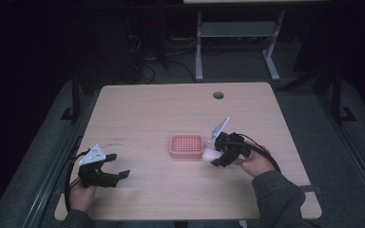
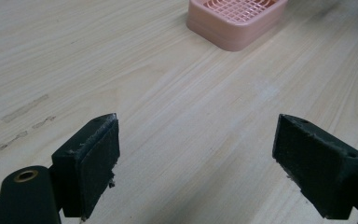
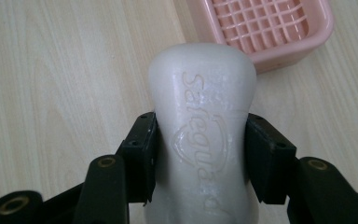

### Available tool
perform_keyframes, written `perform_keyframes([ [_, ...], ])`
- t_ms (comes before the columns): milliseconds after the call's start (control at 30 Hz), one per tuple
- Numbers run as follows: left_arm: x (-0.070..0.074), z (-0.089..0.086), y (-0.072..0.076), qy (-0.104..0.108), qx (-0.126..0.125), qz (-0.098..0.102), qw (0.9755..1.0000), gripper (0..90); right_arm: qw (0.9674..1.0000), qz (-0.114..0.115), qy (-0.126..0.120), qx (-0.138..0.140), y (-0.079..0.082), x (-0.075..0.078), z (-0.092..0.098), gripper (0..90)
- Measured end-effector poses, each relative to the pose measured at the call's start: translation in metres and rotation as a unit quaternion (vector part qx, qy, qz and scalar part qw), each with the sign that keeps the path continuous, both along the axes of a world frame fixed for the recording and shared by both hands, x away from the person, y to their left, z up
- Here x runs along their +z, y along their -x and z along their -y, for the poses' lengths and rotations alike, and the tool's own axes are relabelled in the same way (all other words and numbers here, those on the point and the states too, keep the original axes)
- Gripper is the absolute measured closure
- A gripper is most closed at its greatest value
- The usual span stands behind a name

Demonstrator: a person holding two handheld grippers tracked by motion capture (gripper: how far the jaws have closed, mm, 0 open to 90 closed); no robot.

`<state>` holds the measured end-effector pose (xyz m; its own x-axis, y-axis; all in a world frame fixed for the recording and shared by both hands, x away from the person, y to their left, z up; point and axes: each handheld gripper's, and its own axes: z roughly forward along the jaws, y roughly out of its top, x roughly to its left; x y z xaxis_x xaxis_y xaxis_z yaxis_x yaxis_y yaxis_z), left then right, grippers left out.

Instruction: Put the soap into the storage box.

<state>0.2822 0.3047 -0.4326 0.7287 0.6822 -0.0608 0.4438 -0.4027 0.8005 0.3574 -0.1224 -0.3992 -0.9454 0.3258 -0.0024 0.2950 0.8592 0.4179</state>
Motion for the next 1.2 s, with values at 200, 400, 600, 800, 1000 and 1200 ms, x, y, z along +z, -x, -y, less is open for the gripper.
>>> perform_keyframes([
  [200, 0.000, 0.000, 0.000, 0.001, 0.000, -0.001, 1.0000, 14.0, 1.0000, -0.007, -0.006, 0.003, -0.009, 0.002, -0.004, 48.5],
  [400, 0.000, 0.000, 0.000, 0.000, 0.000, -0.001, 1.0000, 14.0, 0.9999, -0.010, -0.002, 0.008, -0.016, 0.004, -0.011, 48.5],
  [600, 0.000, 0.000, 0.000, 0.000, -0.001, 0.000, 1.0000, 14.0, 0.9998, -0.016, -0.003, 0.013, -0.021, 0.003, -0.017, 48.5],
  [800, 0.000, 0.000, 0.000, 0.000, -0.001, 0.000, 1.0000, 14.0, 0.9998, -0.016, -0.001, 0.015, -0.026, 0.004, -0.023, 48.5],
  [1000, 0.000, 0.000, 0.000, 0.001, -0.001, 0.000, 1.0000, 14.0, 0.9997, -0.013, -0.001, 0.021, -0.031, 0.006, -0.031, 48.5],
  [1200, 0.000, 0.000, 0.000, 0.001, -0.001, 0.000, 1.0000, 14.0, 0.9996, -0.013, 0.004, 0.026, -0.037, 0.007, -0.039, 48.5],
])
